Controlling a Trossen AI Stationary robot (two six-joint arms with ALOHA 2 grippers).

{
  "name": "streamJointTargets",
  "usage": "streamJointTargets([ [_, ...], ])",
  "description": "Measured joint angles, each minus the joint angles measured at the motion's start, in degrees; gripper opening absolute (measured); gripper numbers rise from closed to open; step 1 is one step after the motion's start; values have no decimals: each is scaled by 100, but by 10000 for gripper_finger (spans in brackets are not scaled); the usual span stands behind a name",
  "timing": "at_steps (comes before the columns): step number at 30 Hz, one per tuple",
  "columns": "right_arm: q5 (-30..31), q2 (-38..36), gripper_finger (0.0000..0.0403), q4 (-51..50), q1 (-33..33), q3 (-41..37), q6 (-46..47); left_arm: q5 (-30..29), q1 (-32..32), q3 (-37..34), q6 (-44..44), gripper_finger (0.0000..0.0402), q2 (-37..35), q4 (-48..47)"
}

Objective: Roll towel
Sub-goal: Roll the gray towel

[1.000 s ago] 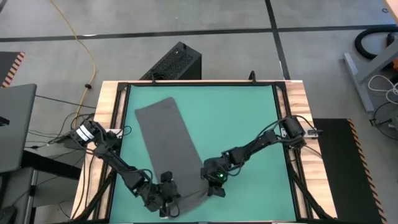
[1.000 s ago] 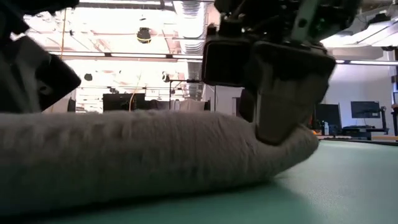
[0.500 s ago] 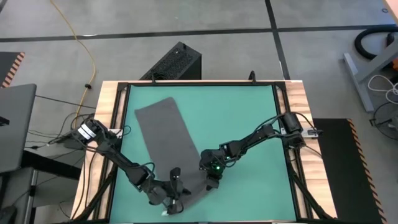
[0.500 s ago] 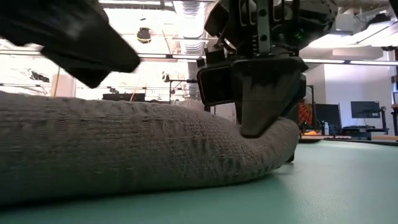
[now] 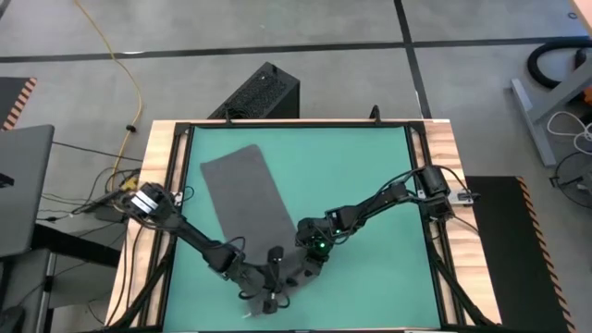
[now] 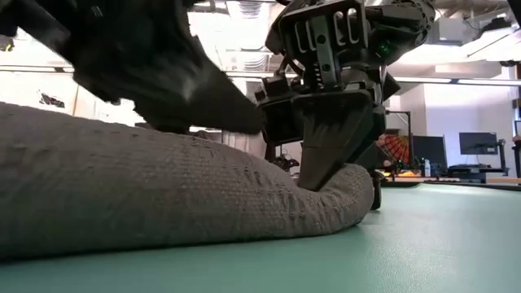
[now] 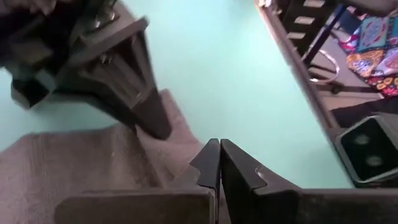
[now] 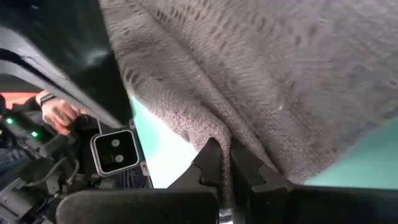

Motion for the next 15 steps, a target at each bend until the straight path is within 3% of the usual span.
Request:
streamJointTargets([
  [6, 83, 4, 32, 26, 1, -9, 7, 262, 114, 5, -276, 0, 163, -310],
  [15, -60, -41, 89, 116, -35, -21, -155, 329, 118, 7, -511, 0, 187, -739],
])
